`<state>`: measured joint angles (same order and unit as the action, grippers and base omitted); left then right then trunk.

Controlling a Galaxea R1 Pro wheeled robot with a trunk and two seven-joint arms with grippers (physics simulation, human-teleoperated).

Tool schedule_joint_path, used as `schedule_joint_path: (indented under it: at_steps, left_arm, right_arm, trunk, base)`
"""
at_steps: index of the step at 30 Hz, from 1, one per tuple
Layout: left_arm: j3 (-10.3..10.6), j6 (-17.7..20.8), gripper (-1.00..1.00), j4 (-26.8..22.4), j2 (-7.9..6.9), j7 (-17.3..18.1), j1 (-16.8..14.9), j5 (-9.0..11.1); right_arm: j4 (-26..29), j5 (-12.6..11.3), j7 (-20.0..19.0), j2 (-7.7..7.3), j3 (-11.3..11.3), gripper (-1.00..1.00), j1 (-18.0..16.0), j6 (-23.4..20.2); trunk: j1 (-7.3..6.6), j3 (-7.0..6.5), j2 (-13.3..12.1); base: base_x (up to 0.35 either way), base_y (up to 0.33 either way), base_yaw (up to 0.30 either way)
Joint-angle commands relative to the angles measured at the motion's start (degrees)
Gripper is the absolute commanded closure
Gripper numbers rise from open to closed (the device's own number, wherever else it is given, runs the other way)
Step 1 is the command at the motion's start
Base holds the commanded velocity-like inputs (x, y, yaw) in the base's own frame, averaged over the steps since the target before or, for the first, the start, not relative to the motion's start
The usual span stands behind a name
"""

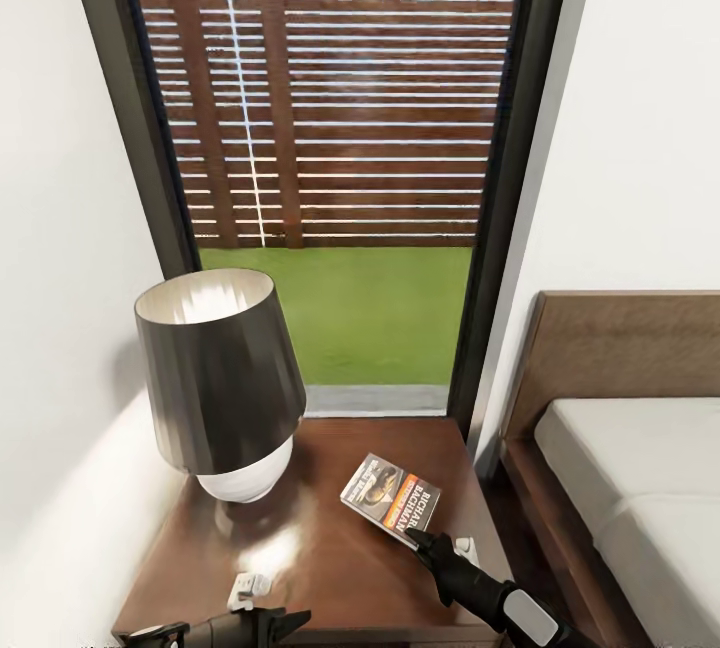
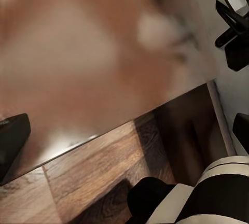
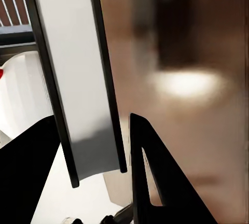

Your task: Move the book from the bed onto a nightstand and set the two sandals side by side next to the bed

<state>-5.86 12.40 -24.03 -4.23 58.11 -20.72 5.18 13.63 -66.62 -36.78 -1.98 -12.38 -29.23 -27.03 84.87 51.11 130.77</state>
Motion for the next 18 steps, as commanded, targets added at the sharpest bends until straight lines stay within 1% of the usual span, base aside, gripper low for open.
schedule_joint_path:
  at_steps: [1, 9, 11, 12, 13, 15, 16, 18]
  left_arm:
    - [-0.02, 0.7, -1.0, 0.03, 0.01, 0.1, 0.0, 0.09]
    - [-0.02, 0.7, -1.0, 0.03, 0.01, 0.19, 0.0, 0.09]
    - [-0.04, 0.73, -1.0, 0.01, 0.01, 0.58, -0.01, 0.05]
    - [-0.03, 0.83, -1.0, -0.02, 0.01, 1.33, -0.01, 0.07]
    - [-0.03, 0.91, -1.0, -0.07, 0.01, 2.37, -0.01, 0.06]
    - [-0.03, 1.0, -1.0, -0.14, -0.07, 6.84, -0.02, -0.04]
    - [-0.07, 1.03, -1.0, -0.2, -0.22, 9.89, -0.02, -0.08]
    - [-0.09, 1.06, -1.0, -0.39, -1.06, 13.39, -0.02, -0.06]
  right_arm:
    - [-0.01, -0.62, -0.05, -0.04, -0.36, 1.0, -0.04, -0.31]
    - [-0.01, -0.63, -0.05, -0.04, -0.36, 1.0, -0.04, -0.31]
    - [-0.01, -0.62, -0.05, -0.04, -0.36, 1.0, -0.04, -0.31]
    - [-0.01, -0.62, -0.05, -0.04, -0.36, 1.0, -0.04, -0.31]
    - [-0.01, -0.62, -0.05, -0.04, -0.36, 1.0, -0.04, -0.31]
    - [-0.01, -0.62, -0.05, -0.04, -0.36, 1.0, -0.04, -0.31]
    - [-0.01, -0.63, -0.05, -0.04, -0.36, 1.0, -0.04, -0.31]
    - [-0.01, -0.62, -0.02, -0.04, -0.36, 1.0, -0.04, -0.31]
  trunk:
    - [0.22, 0.24, 0.44]
    - [0.22, 0.24, 0.44]
    - [0.22, 0.24, 0.44]
    - [0.22, 0.24, 0.44]
    - [0.22, 0.24, 0.44]
    - [0.22, 0.24, 0.44]
    - [0.22, 0.24, 0.44]
    - [0.22, 0.24, 0.44]
  base:
    - [0.0, 0.0, 0.0]
    - [0.0, 0.0, 0.0]
    - [0.0, 0.0, 0.0]
    - [0.0, 0.0, 0.0]
    - [0.0, 0.0, 0.0]
    - [0.0, 0.0, 0.0]
    - [0.0, 0.0, 0.0]
    - [0.0, 0.0, 0.0]
